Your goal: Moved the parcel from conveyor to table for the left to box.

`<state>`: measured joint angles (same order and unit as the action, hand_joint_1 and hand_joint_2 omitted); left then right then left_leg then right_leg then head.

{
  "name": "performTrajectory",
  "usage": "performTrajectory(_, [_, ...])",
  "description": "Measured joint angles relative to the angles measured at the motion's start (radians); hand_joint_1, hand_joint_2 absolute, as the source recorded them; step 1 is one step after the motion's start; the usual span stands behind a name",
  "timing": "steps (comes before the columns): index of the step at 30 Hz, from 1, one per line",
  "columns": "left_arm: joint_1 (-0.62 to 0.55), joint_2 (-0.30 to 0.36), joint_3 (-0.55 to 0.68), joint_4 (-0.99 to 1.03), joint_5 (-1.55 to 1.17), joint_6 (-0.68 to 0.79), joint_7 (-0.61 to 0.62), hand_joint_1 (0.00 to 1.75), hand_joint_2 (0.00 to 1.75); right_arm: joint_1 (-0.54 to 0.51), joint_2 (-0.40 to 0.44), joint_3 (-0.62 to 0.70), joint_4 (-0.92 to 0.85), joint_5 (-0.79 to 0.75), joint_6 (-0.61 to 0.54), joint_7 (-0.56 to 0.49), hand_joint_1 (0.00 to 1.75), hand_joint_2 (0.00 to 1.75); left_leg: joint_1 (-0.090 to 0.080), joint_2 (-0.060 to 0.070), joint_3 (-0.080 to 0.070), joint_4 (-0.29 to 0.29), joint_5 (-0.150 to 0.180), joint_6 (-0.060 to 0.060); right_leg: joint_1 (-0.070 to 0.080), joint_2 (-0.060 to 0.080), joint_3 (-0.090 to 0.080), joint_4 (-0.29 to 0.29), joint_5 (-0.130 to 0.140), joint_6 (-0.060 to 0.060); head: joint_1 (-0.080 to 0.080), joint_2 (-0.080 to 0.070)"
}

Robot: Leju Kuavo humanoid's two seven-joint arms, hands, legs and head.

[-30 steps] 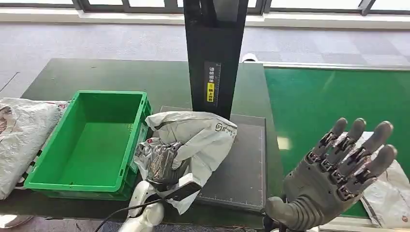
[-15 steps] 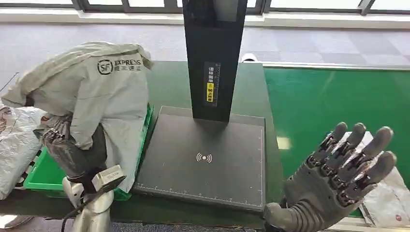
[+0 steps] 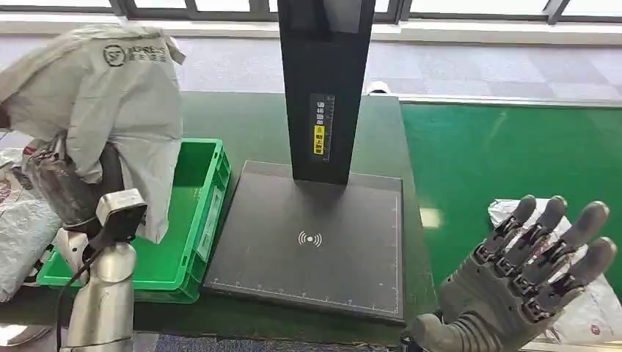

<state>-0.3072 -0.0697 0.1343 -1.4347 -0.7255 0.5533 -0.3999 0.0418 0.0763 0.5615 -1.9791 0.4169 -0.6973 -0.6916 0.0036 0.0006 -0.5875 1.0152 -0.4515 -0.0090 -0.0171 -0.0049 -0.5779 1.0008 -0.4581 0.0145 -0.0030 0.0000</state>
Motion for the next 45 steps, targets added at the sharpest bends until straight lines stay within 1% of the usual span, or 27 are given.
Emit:
performTrajectory(2, [-0.025, 0.025, 0.011, 0.078, -0.011, -0.011, 0.012, 1.75, 1.75, 0.000, -0.001, 0.000, 0.000, -0.004, 0.000, -0.002, 0.00, 1.75, 0.000, 0.004, 0.000, 0.000, 0.001, -0.001, 0.000, 0.004, -0.003, 0.001, 0.002, -0.002, 0.000, 0.000])
performTrajectory(5, [-0.056, 0.046, 0.012, 0.156, -0.017, -0.013, 0.015, 1.75, 1.75, -0.001, -0.003, 0.000, 0.000, -0.005, 0.000, -0.002, 0.00, 1.75, 0.001, 0.003, -0.001, 0.000, 0.001, -0.001, 0.000, 0.004, -0.002, 0.001, 0.002, -0.001, 0.000, 0.000])
performTrajectory(9, [-0.068, 0.061, 0.016, 0.207, -0.026, -0.014, 0.023, 1.75, 1.75, -0.001, -0.004, 0.000, 0.000, -0.006, 0.000, -0.002, 0.00, 1.75, 0.000, 0.004, -0.001, 0.000, 0.001, -0.001, 0.000, 0.004, -0.004, 0.001, 0.002, -0.001, 0.000, 0.000])
performTrajectory(10, [-0.078, 0.064, 0.016, 0.226, -0.054, -0.020, 0.051, 1.75, 1.75, -0.001, -0.005, 0.000, 0.000, -0.010, 0.000, -0.003, 0.00, 1.75, 0.000, 0.003, -0.002, 0.000, 0.000, -0.001, 0.000, 0.004, -0.003, 0.000, 0.002, -0.001, 0.000, 0.000])
performTrajectory(12, [-0.119, 0.085, 0.016, 0.340, -0.201, -0.028, 0.179, 1.75, 1.75, -0.015, -0.016, 0.005, 0.004, -0.043, 0.000, -0.005, 0.00, 1.75, 0.000, 0.002, -0.002, 0.000, 0.001, -0.001, 0.000, 0.002, -0.002, 0.001, 0.002, -0.001, 0.000, 0.000])
performTrajectory(13, [-0.132, 0.100, 0.016, 0.400, -0.251, -0.020, 0.212, 1.75, 1.75, -0.023, -0.023, 0.009, 0.009, -0.056, 0.000, -0.005, 0.00, 1.75, 0.000, 0.002, -0.002, 0.000, 0.001, -0.001, 0.000, 0.002, -0.003, 0.001, 0.002, -0.001, 0.000, 0.000])
performTrajectory(15, [-0.141, 0.118, 0.023, 0.487, -0.255, 0.005, 0.199, 1.75, 1.75, -0.030, -0.030, 0.012, 0.018, -0.069, 0.001, -0.005, 0.00, 1.75, 0.001, 0.006, -0.002, 0.000, 0.001, -0.002, 0.001, 0.006, -0.005, 0.001, 0.003, -0.003, 0.000, 0.000])
performTrajectory(17, [-0.150, 0.128, 0.025, 0.552, -0.256, 0.013, 0.193, 1.75, 1.75, -0.034, -0.037, 0.012, 0.024, -0.072, 0.002, -0.006, 0.00, 1.75, 0.001, 0.006, -0.002, 0.000, 0.002, -0.002, 0.001, 0.006, -0.005, 0.001, 0.003, -0.003, 0.000, 0.000])
performTrajectory(22, [-0.166, 0.145, 0.025, 0.639, -0.256, 0.018, 0.188, 1.75, 1.75, -0.044, -0.045, 0.012, 0.035, -0.072, 0.002, -0.006, 0.00, 1.75, 0.001, 0.005, -0.003, 0.000, 0.002, -0.002, 0.001, 0.006, -0.005, 0.001, 0.003, -0.003, 0.000, 0.000])
performTrajectory(36, [-0.191, 0.154, 0.025, 0.702, -0.258, 0.022, 0.187, 1.75, 1.75, -0.048, -0.051, 0.013, 0.048, -0.074, 0.002, -0.006, 0.00, 1.75, 0.001, 0.004, -0.003, 0.000, 0.002, -0.002, 0.001, 0.006, -0.005, 0.001, 0.003, -0.003, 0.000, 0.000])
performTrajectory(37, [-0.192, 0.154, 0.026, 0.705, -0.265, 0.027, 0.189, 0.00, 0.00, -0.049, -0.053, 0.014, 0.049, -0.083, 0.002, -0.006, 0.00, 1.75, 0.001, 0.004, -0.003, 0.000, 0.002, -0.002, 0.001, 0.006, -0.005, 0.001, 0.003, -0.003, 0.000, 0.000])
performTrajectory(40, [-0.188, 0.154, 0.033, 0.707, -0.295, 0.054, 0.196, 0.00, 0.00, -0.063, -0.065, 0.031, 0.059, -0.103, 0.002, -0.006, 0.00, 1.75, 0.001, 0.005, -0.003, 0.000, 0.002, -0.002, 0.001, 0.006, -0.005, 0.001, 0.003, -0.003, 0.000, 0.000])
performTrajectory(41, [-0.172, 0.148, 0.041, 0.683, -0.295, 0.071, 0.173, 0.00, 0.00, -0.065, -0.067, 0.032, 0.063, -0.096, 0.003, -0.006, 0.00, 1.75, 0.001, 0.006, -0.002, 0.000, 0.002, -0.002, 0.001, 0.007, -0.005, 0.001, 0.003, -0.003, 0.000, 0.000])
performTrajectory(43, [-0.115, 0.119, 0.057, 0.559, -0.295, 0.103, 0.126, 0.00, 0.00, -0.061, -0.067, 0.032, 0.067, -0.066, 0.003, -0.006, 0.00, 1.75, 0.001, 0.007, -0.002, 0.000, 0.001, -0.002, 0.000, 0.008, -0.006, 0.001, 0.003, -0.003, 0.000, 0.000])
performTrajectory(45, [-0.059, 0.087, 0.058, 0.432, -0.298, 0.095, 0.138, 0.00, 0.00, -0.055, -0.067, 0.032, 0.071, -0.044, 0.003, -0.006, 0.00, 1.75, 0.001, 0.005, -0.003, 0.000, 0.001, -0.002, 0.001, 0.007, -0.006, 0.001, 0.003, -0.003, 0.000, 0.000])
